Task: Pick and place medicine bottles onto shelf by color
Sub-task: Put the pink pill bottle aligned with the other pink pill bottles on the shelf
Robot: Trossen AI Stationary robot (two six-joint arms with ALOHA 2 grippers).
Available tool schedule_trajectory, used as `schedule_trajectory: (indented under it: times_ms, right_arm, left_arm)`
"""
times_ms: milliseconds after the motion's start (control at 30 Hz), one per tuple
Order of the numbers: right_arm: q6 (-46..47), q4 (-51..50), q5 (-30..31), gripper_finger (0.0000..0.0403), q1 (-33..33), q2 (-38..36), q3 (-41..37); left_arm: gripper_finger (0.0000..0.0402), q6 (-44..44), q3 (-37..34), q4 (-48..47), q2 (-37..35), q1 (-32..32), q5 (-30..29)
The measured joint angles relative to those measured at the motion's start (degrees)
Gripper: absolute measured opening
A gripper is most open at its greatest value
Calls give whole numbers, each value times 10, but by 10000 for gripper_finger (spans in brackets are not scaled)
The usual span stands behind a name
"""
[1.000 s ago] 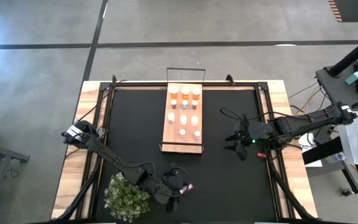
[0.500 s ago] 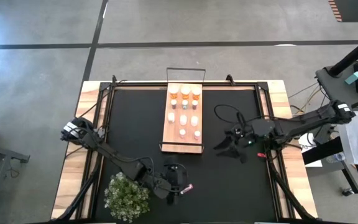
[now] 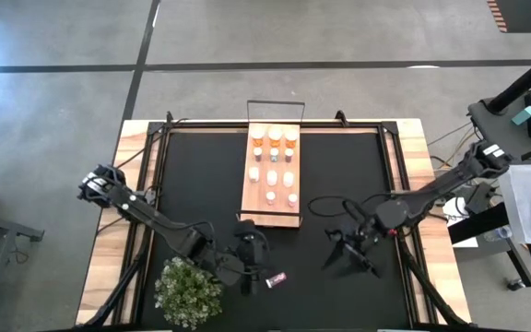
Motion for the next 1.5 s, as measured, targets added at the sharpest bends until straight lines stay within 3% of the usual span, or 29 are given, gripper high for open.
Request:
schedule_trajectory:
  times_ms: [167, 267, 400, 467, 533, 633, 767, 1067, 1367, 1500]
  right_arm:
    - [32, -2, 4, 201, 7, 74, 48]
    - [51, -36, -28, 201, 7, 119, 93]
    - [-38, -208, -45, 201, 13, 159, 191]
    - [-115, -347, 7, 201, 19, 178, 254]
    - [-189, -478, 99, 201, 31, 200, 313]
    - [-254, -590, 226, 201, 46, 238, 375]
    - [-299, -580, 248, 201, 53, 281, 412]
    - [-380, -473, 160, 201, 45, 326, 396]
    - [-375, -382, 169, 201, 22, 336, 318]
    - [-369, -368, 214, 201, 27, 364, 299]
  left_arm:
    - [207, 0, 0, 0, -25, 0, -10]
    - [207, -20, 0, 0, -44, -1, -10]
    - [207, -62, 0, -2, -65, -3, -10]
    - [207, -73, 0, -3, -75, -5, -10]
    - [207, -75, 0, -4, -86, -5, -10]
    - [207, -76, 0, -4, -94, -7, -10]
    - [207, -84, 0, -4, -102, -12, -10]
    - [207, -193, 0, -1, -126, -35, -7]
    - [207, -255, 0, 18, -140, -42, -7]
    - [207, -255, 0, 32, -140, -43, -7]
